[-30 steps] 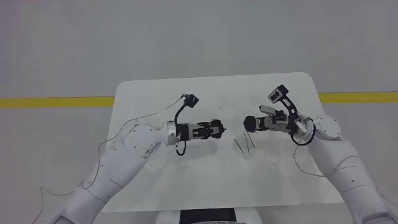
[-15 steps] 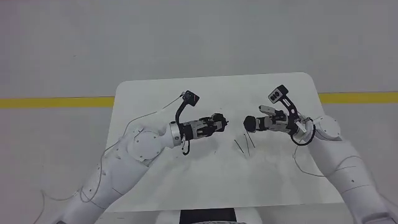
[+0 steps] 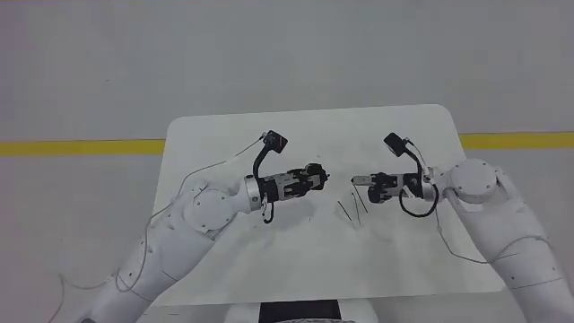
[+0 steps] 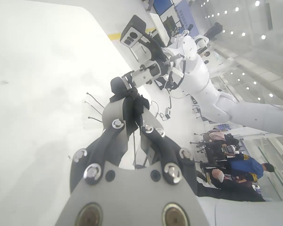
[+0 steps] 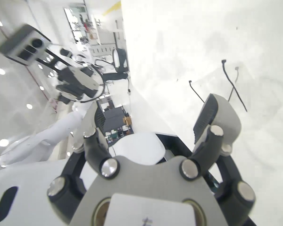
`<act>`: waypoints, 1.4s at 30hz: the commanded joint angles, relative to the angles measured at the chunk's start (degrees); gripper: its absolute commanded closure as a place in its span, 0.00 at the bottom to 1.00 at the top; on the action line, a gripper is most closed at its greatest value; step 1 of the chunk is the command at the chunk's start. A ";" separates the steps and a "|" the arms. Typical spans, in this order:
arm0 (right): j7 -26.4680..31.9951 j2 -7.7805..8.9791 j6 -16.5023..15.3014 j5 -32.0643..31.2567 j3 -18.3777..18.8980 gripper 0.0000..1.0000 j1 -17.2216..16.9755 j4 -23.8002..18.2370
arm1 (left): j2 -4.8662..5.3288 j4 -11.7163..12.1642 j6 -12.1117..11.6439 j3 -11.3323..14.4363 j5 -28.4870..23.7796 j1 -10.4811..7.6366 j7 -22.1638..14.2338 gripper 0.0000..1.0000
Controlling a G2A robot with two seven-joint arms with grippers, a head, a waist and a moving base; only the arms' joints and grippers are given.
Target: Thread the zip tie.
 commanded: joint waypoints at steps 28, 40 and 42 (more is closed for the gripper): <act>5.99 -0.22 -17.91 -17.21 -10.50 0.00 6.89 -1.62 | 0.00 0.00 0.00 0.00 0.00 0.00 0.00 1.00; 6.57 -0.32 -19.42 -16.85 -11.11 0.00 7.31 -1.10 | 0.00 0.00 0.00 0.00 0.00 0.00 0.00 1.00; 6.57 -0.32 -19.42 -16.85 -11.11 0.00 7.31 -1.10 | 0.00 0.00 0.00 0.00 0.00 0.00 0.00 1.00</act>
